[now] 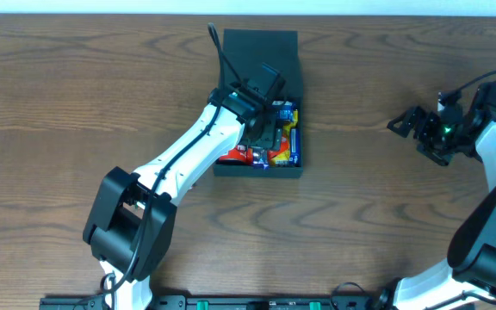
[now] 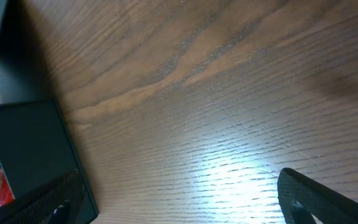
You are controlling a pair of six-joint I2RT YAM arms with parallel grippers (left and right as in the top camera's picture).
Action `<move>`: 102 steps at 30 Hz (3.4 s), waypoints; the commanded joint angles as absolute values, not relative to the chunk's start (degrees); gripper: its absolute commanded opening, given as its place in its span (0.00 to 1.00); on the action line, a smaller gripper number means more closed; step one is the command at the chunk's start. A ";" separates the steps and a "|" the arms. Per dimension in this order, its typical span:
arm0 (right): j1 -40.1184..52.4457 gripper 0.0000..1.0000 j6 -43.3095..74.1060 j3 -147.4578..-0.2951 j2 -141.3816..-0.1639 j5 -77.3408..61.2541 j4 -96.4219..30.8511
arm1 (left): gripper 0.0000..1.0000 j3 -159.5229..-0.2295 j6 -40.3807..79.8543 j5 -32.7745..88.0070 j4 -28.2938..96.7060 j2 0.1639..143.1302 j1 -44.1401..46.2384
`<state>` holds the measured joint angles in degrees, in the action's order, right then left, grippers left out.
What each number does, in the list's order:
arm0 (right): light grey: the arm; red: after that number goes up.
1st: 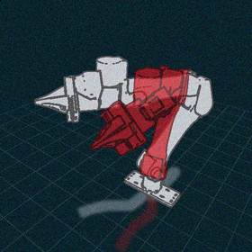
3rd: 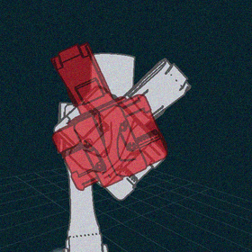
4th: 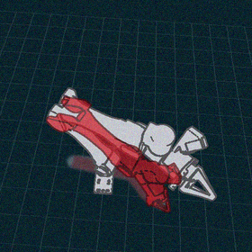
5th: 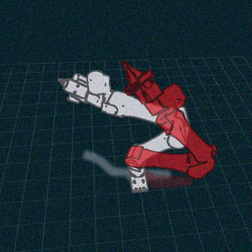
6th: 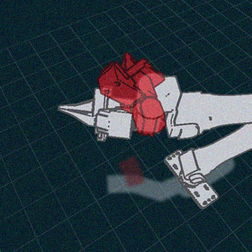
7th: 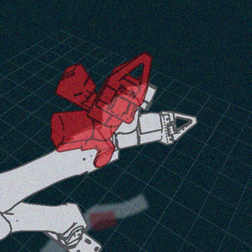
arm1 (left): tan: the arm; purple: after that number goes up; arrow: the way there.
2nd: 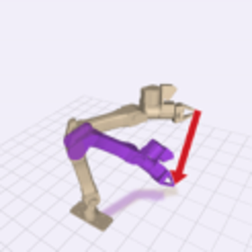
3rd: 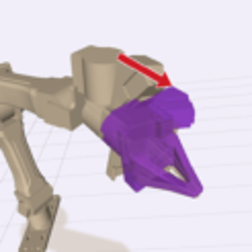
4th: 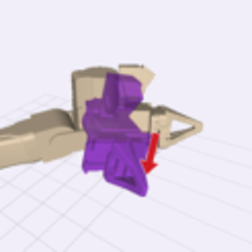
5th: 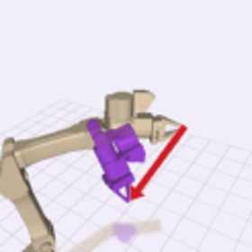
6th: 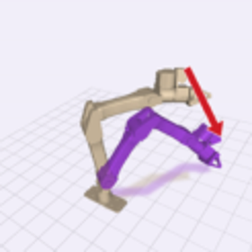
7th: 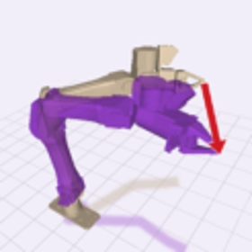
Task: Pack container
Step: 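Push the purple bar down between the Pringles can and red bag, then press the purple bar deeper into the box with the left gripper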
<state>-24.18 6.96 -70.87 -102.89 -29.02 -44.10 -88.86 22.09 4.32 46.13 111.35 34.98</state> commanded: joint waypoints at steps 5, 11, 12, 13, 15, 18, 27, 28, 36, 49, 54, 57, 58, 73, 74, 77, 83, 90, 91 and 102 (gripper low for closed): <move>-23.92 0.99 6.11 -71.88 -101.49 -29.34 -43.90 | 0.77 -86.74 21.91 4.56 44.18 112.22 34.92; -23.92 0.99 6.11 -71.88 -101.49 -29.34 -43.46 | 0.54 -86.70 21.89 4.54 43.09 112.22 34.92; -23.92 0.99 6.13 -71.88 -101.49 -29.34 -43.44 | 0.54 -86.70 21.89 4.54 43.03 112.22 34.92; -23.92 0.99 6.11 -71.88 -101.49 -29.34 -43.44 | 0.51 -86.70 21.89 4.54 43.00 112.22 34.92; -23.92 0.99 6.11 -71.88 -101.49 -29.34 -43.29 | 0.50 -86.70 21.87 4.49 43.00 112.22 34.92; -23.92 0.99 6.11 -71.88 -101.49 -29.34 -43.05 | 0.47 -86.70 21.80 4.40 42.98 112.22 34.92; -23.92 0.99 6.13 -71.88 -101.49 -29.34 -42.85 | 0.40 -86.76 12.60 1.26 42.11 112.20 34.92; -23.92 0.99 6.13 -71.88 -101.49 -29.34 -42.83 | 0.39 -86.85 10.96 1.04 42.13 112.18 34.92; -23.92 0.99 6.11 -71.88 -101.49 -29.32 -42.83 | 0.27 -90.24 -21.02 1.04 42.41 111.72 34.92; -23.92 0.99 6.11 -71.88 -101.49 -28.49 -42.87 | 0.30 -91.02 -54.92 15.18 48.64 111.72 34.96; -23.92 0.99 6.13 -71.88 -101.49 -28.49 -42.81 | 0.40 -91.02 -54.92 15.05 48.77 111.72 34.96; -23.92 0.99 6.13 -71.88 -101.49 -28.49 -42.83 | 0.50 -91.02 -54.89 15.05 48.69 111.72 34.96; -23.92 0.99 6.13 -71.88 -101.49 -28.49 -42.83 | 0.52 -91.02 -54.89 15.05 48.64 111.72 34.94; -23.92 0.99 6.11 -71.88 -101.49 -28.51 -43.09 | 0.30 -91.02 -40.99 14.44 46.72 112.09 34.96; -23.92 0.99 6.13 -71.88 -101.49 -28.51 -43.07 | 0.30 -91.02 -35.86 14.41 45.91 112.09 34.96; -23.92 0.99 6.11 -71.88 -101.49 -28.51 -43.05 | 0.34 -91.02 -23.14 13.39 43.18 112.09 34.96; -23.92 0.99 6.11 -71.88 -101.49 -28.49 -43.05 | 0.31 -91.02 5.72 1.98 40.60 112.09 34.96; -23.92 0.99 6.11 -71.88 -101.49 -28.49 -43.03 | 0.41 -91.02 14.37 1.93 45.19 112.09 35.22; -23.92 0.99 6.09 -71.88 -101.49 -28.49 -43.03 | 0.42 -91.02 14.79 1.91 45.89 112.09 35.35; -23.92 0.99 6.09 -71.88 -101.49 -28.49 -43.00 | 0.53 -91.00 14.79 2.33 46.52 112.09 38.24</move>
